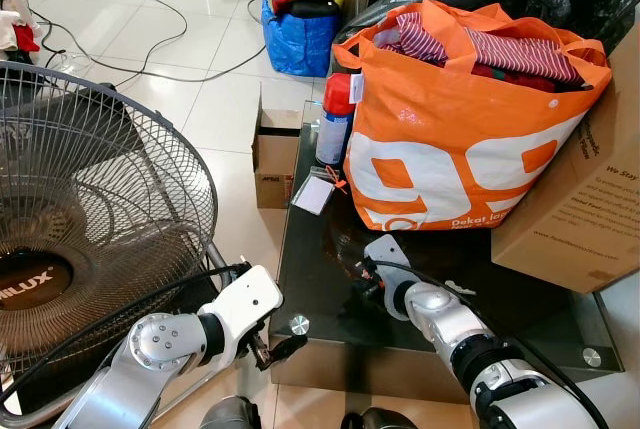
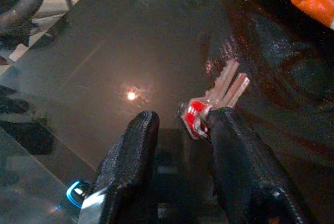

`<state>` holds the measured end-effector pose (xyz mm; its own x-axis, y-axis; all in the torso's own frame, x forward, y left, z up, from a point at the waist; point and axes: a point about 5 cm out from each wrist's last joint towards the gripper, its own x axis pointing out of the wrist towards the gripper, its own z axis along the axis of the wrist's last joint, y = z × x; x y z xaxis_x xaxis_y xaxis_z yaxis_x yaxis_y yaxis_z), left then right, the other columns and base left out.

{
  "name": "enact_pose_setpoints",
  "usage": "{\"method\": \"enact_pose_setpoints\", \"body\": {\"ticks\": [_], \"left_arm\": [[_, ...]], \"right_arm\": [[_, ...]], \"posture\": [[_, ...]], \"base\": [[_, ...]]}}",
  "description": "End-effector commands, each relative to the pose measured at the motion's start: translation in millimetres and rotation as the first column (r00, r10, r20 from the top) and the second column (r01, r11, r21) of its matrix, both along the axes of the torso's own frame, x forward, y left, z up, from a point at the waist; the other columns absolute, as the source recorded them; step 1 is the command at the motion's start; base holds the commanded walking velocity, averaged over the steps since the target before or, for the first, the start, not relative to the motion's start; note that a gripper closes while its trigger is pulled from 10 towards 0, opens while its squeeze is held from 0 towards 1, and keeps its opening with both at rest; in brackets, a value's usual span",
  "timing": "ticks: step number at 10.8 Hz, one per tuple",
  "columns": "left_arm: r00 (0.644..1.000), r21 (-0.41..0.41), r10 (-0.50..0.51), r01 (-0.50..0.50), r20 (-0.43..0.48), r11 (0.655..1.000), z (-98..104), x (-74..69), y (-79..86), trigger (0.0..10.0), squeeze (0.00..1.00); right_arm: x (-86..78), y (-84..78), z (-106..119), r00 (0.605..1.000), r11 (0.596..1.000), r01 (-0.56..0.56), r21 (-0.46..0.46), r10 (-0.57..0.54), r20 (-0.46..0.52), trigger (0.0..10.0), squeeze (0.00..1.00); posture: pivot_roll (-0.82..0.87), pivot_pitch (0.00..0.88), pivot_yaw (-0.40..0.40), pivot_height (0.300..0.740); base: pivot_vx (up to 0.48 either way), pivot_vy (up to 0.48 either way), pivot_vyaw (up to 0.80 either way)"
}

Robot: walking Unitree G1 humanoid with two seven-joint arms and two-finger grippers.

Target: Hang keys on a hook

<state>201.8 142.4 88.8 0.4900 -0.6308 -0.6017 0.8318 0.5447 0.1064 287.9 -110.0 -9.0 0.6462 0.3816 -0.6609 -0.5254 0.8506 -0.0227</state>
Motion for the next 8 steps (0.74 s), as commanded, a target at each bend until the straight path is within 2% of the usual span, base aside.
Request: {"method": "enact_pose_setpoints", "body": {"ticks": [1,6,8], "left_arm": [[1.0,0.005,-0.012,0.012,-0.002,1.0,-1.6,-0.8,-2.1,10.0,0.0],[1.0,0.006,-0.012,0.012,0.002,1.0,-1.6,0.5,-2.1,10.0,0.0],[1.0,0.005,-0.014,0.014,0.002,1.0,-1.5,0.8,-2.6,10.0,0.0]], "right_arm": [[-1.7,-8.7,-3.5,0.999,0.999,0.044,-0.019,-0.044,-0.006,10.0,0.0],[1.9,-12.4,-1.0,0.999,0.999,0.046,-0.028,-0.046,0.007,10.0,0.0],[1.3,-9.3,-1.1,0.999,0.999,0.039,-0.015,-0.038,0.009,10.0,0.0]], "posture": [[-0.05,0.085,-0.082,0.74],[-0.05,0.085,-0.084,0.74],[-0.05,0.087,-0.083,0.74]], "base": [[0.0,0.0,0.0],[0.0,0.0,0.0],[0.0,0.0,0.0]]}}
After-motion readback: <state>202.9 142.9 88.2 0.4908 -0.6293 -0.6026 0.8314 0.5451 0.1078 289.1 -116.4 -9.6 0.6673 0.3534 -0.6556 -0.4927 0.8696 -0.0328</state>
